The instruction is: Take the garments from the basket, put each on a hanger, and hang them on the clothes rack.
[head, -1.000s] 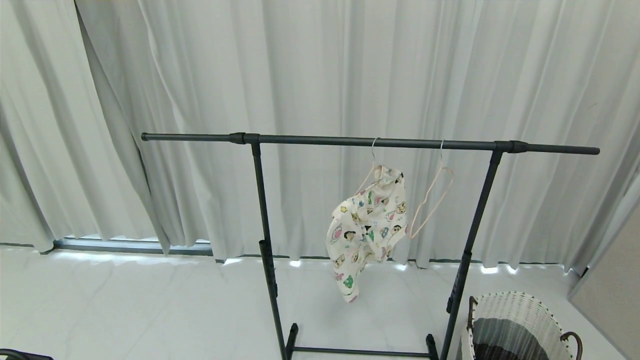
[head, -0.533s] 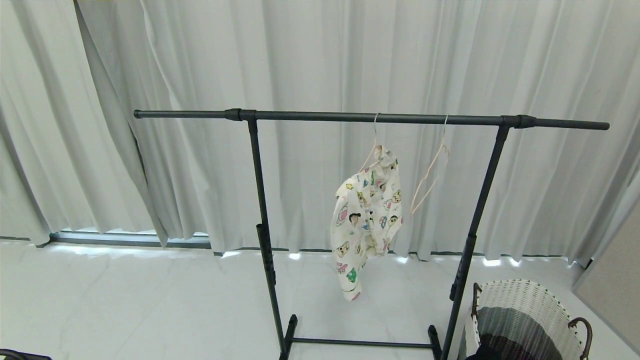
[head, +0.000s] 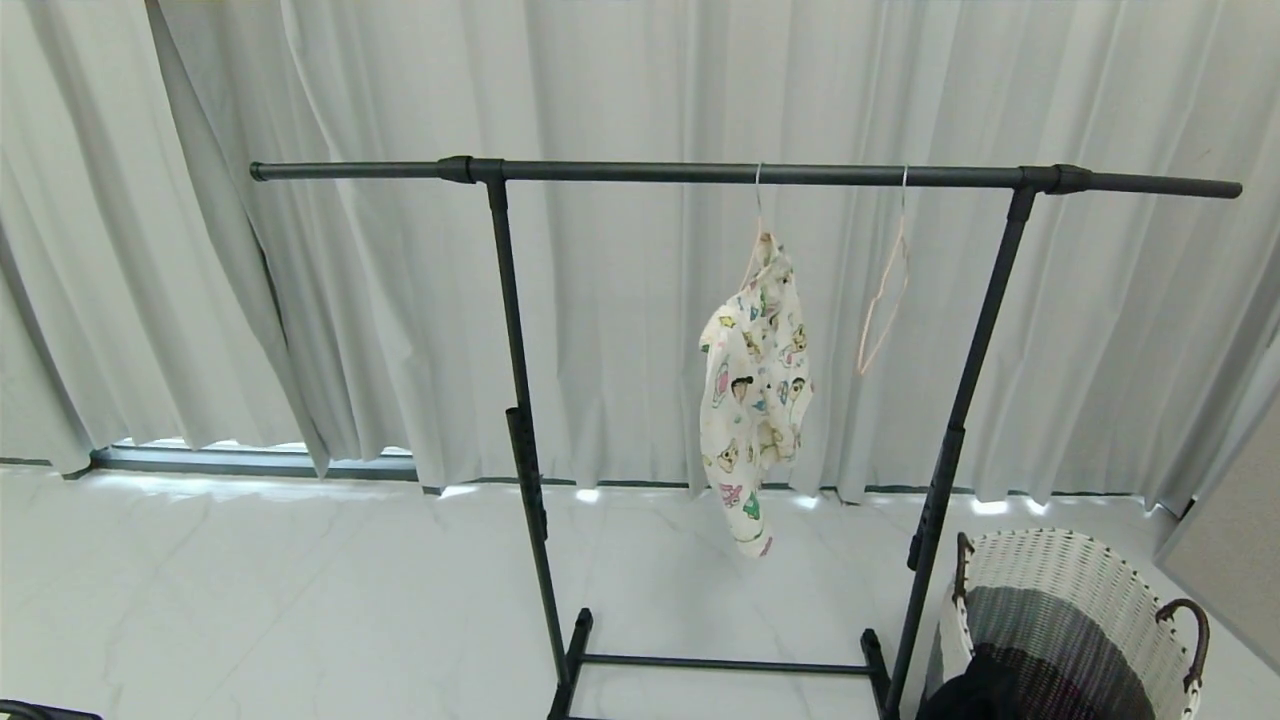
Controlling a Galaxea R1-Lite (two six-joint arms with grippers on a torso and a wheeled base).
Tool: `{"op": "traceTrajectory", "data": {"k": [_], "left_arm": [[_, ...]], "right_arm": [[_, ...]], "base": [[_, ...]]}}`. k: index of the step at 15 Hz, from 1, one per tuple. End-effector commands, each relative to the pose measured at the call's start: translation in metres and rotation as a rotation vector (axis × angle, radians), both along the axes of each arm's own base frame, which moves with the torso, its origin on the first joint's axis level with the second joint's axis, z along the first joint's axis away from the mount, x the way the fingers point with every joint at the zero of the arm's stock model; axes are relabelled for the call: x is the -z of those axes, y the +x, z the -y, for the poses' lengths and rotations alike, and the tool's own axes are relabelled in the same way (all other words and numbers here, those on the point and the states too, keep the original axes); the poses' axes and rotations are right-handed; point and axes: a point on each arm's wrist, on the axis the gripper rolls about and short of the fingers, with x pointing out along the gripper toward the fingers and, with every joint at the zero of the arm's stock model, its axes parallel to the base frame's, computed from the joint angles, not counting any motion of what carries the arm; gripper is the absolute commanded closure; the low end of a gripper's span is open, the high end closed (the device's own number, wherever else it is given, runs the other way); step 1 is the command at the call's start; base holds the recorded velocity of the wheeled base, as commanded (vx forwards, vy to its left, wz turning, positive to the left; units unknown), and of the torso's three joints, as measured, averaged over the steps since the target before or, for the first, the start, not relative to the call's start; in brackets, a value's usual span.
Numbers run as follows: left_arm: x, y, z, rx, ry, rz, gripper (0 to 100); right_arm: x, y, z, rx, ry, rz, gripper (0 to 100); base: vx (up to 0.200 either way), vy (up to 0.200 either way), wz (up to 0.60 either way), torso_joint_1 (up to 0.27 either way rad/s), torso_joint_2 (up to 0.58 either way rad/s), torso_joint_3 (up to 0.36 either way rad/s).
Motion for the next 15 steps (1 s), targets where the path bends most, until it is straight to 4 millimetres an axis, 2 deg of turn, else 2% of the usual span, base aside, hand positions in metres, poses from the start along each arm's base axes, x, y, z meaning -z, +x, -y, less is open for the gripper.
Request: {"op": "traceTrajectory", "data": {"k": [1,10,14,15], "left_arm": [[-0.0004,-0.0005,-0.0003,-0.011,0.010,0.007,0],[-0.0004,-0.0005,-0.0001,-0.010,0.022,0.007,0],[-0.0004,-0.0005,-0.0001,-0.009,0.023,0.007,0],[-0.0004,-0.0005,-0.0001,-0.010,0.021,0.007,0]], "right_arm": [[0.0006,0.0007,0.0000,0.001,-0.001,-0.011,0],[0.0004,0.0006,-0.0001,0.003,0.001,-0.003,0],[0.0004,0.0006,-0.0001,0.000,0.000,-0.005,0],[0.0004,0.0006,-0.0001,0.000,0.000,-0.005,0]], "base": [[0.000,0.000,0.00,-0.193,0.49,0.286],[0.000,0.000,0.00,-0.163,0.47,0.295],[0.000,0.000,0.00,-0.045,0.15,0.107],[0.000,-0.200,0.00,-0.002,0.03,0.032]]}}
